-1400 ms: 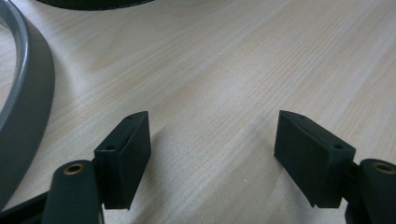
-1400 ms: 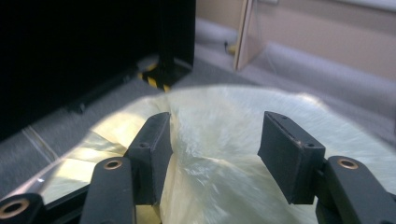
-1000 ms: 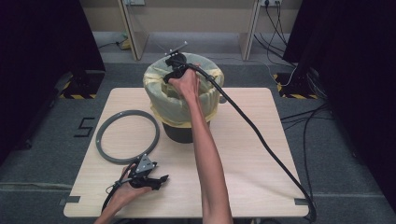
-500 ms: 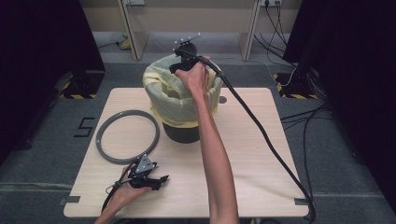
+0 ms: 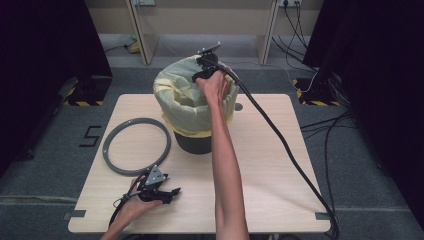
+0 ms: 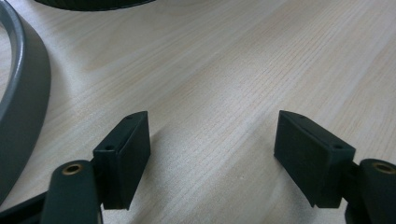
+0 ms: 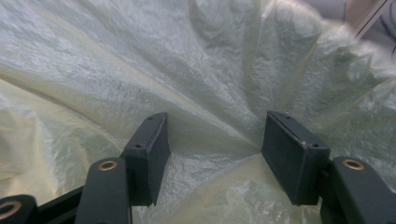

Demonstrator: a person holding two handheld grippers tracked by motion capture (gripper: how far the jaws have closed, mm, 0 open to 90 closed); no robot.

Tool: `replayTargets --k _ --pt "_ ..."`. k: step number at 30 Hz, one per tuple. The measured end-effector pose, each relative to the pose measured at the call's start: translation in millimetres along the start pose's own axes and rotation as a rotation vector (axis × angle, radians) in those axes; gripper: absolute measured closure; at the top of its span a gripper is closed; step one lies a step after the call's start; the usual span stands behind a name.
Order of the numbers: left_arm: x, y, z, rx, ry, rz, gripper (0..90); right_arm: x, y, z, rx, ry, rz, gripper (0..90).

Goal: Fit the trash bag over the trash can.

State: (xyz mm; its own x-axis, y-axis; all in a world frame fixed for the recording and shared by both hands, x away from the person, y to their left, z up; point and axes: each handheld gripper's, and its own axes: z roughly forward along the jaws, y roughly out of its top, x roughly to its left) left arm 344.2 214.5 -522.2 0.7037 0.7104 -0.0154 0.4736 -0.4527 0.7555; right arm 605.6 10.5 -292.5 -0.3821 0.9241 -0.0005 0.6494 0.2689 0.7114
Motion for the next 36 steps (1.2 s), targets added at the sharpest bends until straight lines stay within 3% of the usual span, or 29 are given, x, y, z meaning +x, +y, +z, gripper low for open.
replayTargets --k 7,12,19,24,29,36 --pt "0.0 0.0 0.0 0.0 -0.001 0.0 26.2 0.9 -3.1 10.9 0.045 0.002 -0.034 38.6" --pt "-0.2 0.5 0.5 0.001 -0.003 0.001 26.0 3.6 2.3 -7.3 -0.056 0.048 -0.033 39.3" --pt "-0.8 1.6 1.9 0.0 -0.003 0.003 25.8 19.0 8.7 -20.5 -0.143 0.116 -0.03 40.8" --pt "-0.9 1.6 1.9 0.0 -0.001 0.004 25.8 36.0 5.0 -4.8 -0.089 0.137 -0.056 41.5" --pt "-0.8 1.6 1.9 0.0 -0.003 0.003 25.9 44.2 -3.8 19.5 0.055 0.14 -0.082 39.7" --pt "-0.7 1.6 1.9 0.0 -0.003 0.003 25.9 31.1 7.6 -8.1 -0.06 0.128 -0.059 40.3"
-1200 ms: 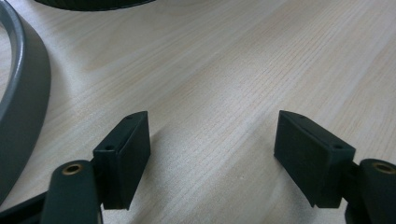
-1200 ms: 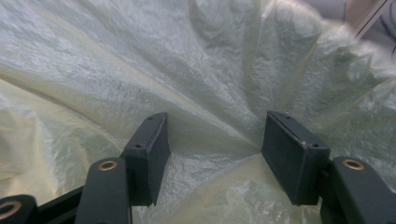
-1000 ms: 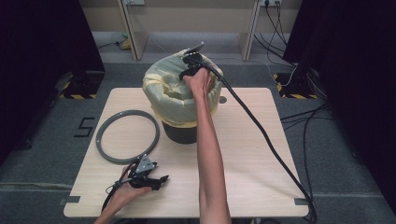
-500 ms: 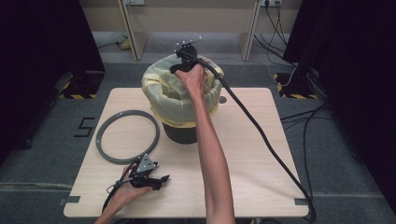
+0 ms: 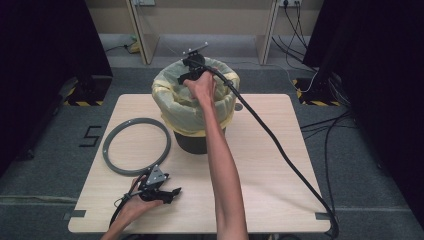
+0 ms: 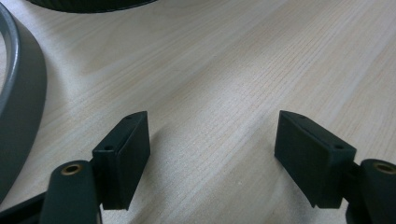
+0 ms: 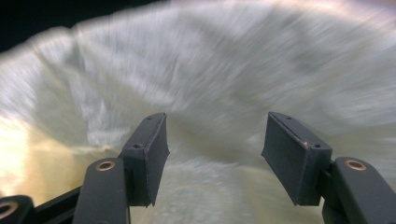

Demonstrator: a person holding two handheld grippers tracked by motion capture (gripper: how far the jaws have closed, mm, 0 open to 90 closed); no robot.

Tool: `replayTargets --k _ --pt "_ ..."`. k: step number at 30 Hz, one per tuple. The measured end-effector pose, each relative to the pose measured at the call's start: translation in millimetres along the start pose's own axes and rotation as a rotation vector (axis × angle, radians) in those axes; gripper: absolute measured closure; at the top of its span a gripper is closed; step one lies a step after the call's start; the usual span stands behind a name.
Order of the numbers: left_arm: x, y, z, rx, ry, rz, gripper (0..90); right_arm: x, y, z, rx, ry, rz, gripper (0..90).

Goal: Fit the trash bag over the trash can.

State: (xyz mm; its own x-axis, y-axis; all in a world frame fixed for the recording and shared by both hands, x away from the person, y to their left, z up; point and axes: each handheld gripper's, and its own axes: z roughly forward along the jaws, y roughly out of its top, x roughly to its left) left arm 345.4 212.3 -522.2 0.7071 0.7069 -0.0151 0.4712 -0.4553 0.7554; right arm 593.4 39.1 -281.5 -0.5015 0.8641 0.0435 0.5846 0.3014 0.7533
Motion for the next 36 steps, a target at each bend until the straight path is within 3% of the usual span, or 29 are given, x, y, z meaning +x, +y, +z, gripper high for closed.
replayTargets --k 3,7,11,16,19,22,27,32,36 --pt "-0.1 0.0 0.1 0.0 -0.001 0.0 25.9 -9.1 2.3 -14.5 -0.046 -0.041 0.021 40.2" --pt "-0.2 0.1 0.2 0.0 -0.001 -0.001 25.8 -20.9 -2.0 -20.1 -0.075 -0.086 0.066 39.6" --pt "-0.1 0.1 0.1 0.0 -0.001 0.0 25.9 -30.8 -9.5 -12.7 -0.059 -0.112 0.113 39.1" --pt "0.0 0.1 0.1 0.0 -0.002 -0.001 25.9 -35.0 -16.0 -0.2 0.001 -0.136 0.132 36.8" --pt "0.0 0.1 0.2 0.0 -0.002 -0.001 25.9 -34.4 -14.4 -0.9 -0.014 -0.13 0.146 36.6" --pt "0.0 0.1 0.1 0.0 -0.002 -0.001 25.8 -31.6 -9.0 -13.2 -0.107 -0.084 0.148 36.5" --pt "-0.1 0.1 0.1 0.0 -0.001 -0.001 25.9 -29.3 4.9 -53.6 -0.245 -0.052 0.121 36.1" --pt "0.1 0.1 0.2 -0.001 -0.004 -0.001 25.9 -32.6 4.5 -93.5 -0.3 -0.038 0.077 35.3" --pt "1.1 -0.1 -0.1 -0.004 -0.01 -0.007 26.1 -40.7 -12.4 -121.2 -0.318 -0.03 0.04 34.5"
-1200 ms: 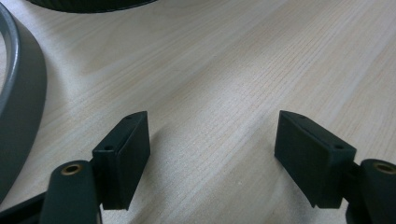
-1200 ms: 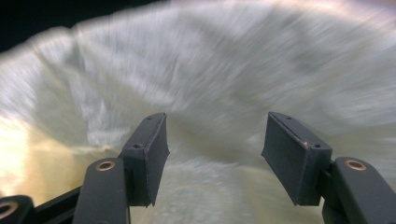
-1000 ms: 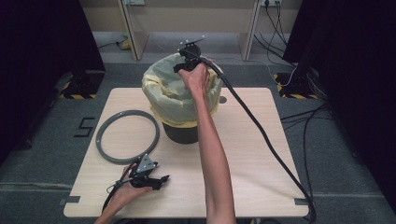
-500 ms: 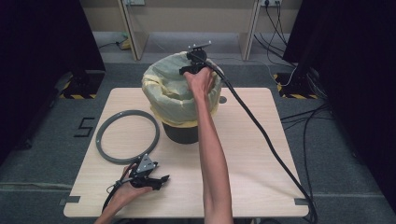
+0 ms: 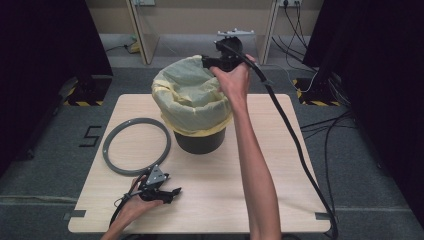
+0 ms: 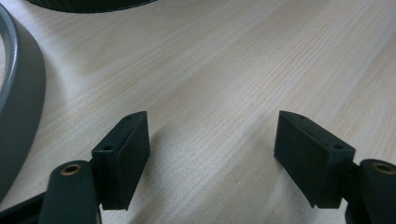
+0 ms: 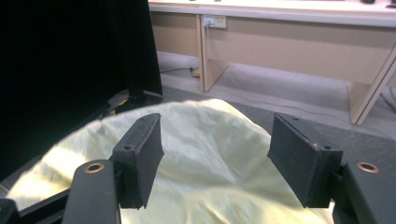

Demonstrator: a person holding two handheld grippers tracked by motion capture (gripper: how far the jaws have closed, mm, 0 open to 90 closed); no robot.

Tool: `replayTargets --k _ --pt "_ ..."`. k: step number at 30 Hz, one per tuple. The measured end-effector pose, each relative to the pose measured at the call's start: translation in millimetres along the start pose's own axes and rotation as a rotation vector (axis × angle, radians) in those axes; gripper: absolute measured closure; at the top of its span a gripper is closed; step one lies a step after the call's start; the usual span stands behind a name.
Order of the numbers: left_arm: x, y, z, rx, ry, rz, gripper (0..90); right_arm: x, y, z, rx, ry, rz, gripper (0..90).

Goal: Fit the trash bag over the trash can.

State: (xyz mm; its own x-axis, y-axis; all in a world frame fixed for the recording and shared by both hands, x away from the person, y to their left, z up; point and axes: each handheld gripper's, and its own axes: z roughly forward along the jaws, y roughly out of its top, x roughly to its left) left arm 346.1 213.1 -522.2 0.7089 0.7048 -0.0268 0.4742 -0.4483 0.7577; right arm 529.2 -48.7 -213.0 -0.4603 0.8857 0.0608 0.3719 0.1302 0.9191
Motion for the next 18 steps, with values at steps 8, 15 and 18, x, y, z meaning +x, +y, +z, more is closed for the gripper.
replayTargets --k 8,15,18 --pt "7.5 -0.5 -7.2 -0.02 0.002 -0.03 26.0 -38.0 -39.5 -60.4 -0.018 -0.01 -0.031 32.9" --pt "25.2 3.0 -30.7 -0.071 0.025 -0.06 21.9 -72.4 -91.6 -97.7 0.004 -0.021 -0.007 31.3" --pt "35.2 -1.1 -41.0 -0.084 0.04 -0.068 20.2 -83.9 -117.3 -108.0 0.017 -0.026 0.008 31.2"
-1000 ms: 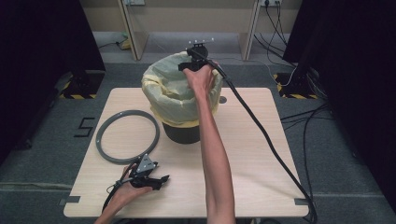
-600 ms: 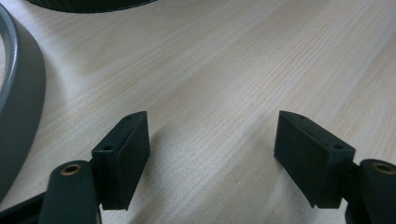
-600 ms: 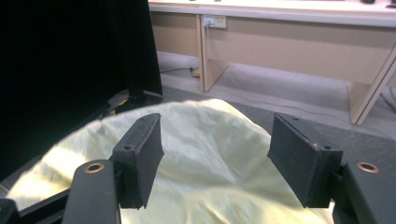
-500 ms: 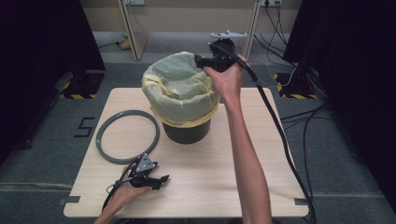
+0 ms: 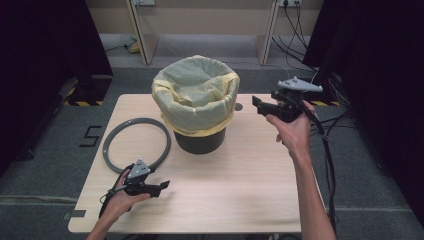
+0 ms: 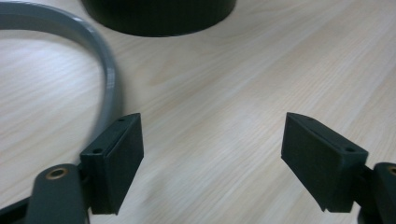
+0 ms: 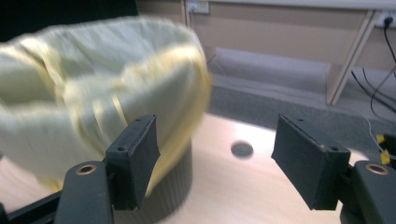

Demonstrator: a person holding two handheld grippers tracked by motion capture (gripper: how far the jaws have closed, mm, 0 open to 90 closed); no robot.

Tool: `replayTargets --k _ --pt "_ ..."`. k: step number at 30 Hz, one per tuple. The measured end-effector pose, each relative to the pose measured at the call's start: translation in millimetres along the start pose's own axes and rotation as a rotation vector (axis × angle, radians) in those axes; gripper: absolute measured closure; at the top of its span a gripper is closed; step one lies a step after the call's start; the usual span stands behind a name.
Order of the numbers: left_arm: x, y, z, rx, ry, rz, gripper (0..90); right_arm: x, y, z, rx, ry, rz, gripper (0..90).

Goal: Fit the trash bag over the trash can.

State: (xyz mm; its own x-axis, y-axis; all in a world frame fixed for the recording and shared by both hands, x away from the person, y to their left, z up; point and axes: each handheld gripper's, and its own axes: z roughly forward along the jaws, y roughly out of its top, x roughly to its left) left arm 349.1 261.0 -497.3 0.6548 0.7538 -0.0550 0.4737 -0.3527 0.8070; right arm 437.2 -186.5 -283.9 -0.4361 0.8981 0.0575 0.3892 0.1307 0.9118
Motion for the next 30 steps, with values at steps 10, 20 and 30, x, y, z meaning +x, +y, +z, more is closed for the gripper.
replayTargets --k 10,20,30 --pt "41.8 -9.6 -20.5 -0.01 0.071 -0.056 16.9 -31.3 -84.8 -15.6 0.043 0.0 0.083 29.1" --pt "60.9 -22.0 -17.4 0.032 0.108 -0.083 18.0 -17.6 -101.7 -4.9 0.049 0.036 0.045 29.1" --pt "72.7 -28.3 -17.1 0.053 0.117 -0.056 19.2 0.4 -141.9 7.8 0.113 0.039 0.017 29.1"
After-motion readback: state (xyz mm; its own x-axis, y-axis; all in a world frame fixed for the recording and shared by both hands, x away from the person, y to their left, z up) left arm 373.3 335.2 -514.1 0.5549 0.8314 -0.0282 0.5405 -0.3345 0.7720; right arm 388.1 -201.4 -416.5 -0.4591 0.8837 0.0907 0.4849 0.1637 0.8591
